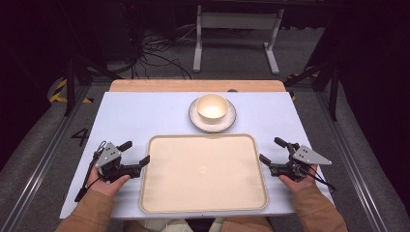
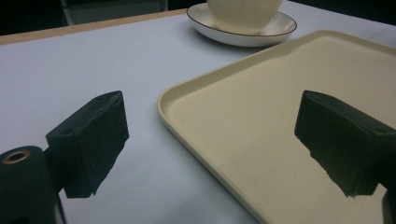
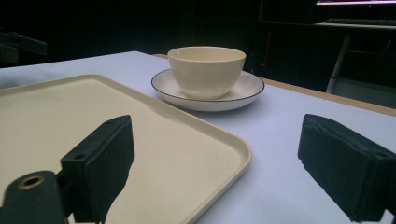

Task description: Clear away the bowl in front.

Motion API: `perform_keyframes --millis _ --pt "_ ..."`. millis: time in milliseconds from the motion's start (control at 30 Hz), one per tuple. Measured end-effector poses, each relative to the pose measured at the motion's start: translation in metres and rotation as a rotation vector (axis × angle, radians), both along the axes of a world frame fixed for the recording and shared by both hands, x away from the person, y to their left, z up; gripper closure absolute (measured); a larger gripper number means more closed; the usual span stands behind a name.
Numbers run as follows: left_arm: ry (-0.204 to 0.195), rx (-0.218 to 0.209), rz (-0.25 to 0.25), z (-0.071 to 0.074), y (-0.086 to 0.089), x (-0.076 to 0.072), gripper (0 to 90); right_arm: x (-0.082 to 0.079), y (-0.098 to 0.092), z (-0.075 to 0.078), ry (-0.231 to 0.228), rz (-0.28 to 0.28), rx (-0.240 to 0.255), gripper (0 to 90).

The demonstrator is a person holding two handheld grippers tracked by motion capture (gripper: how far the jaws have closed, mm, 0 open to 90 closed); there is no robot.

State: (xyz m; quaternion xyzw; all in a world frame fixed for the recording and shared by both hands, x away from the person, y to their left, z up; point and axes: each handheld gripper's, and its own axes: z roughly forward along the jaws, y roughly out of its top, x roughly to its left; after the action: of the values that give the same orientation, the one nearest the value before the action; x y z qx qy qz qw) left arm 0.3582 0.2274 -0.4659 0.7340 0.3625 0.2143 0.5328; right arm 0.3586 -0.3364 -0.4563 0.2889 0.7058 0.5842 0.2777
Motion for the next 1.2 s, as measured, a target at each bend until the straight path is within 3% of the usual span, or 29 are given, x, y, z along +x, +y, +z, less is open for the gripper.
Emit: perform_keyframes --millis 767,1200 --pt "-0.030 -0.072 0.002 0.024 0.000 -0.006 11.2 0.001 0.000 0.000 0.008 -0.003 0.002 11.8" --pt "-0.026 -0.087 0.009 0.040 0.001 -0.008 12.0 0.002 0.000 0.000 0.016 0.005 0.002 11.2"
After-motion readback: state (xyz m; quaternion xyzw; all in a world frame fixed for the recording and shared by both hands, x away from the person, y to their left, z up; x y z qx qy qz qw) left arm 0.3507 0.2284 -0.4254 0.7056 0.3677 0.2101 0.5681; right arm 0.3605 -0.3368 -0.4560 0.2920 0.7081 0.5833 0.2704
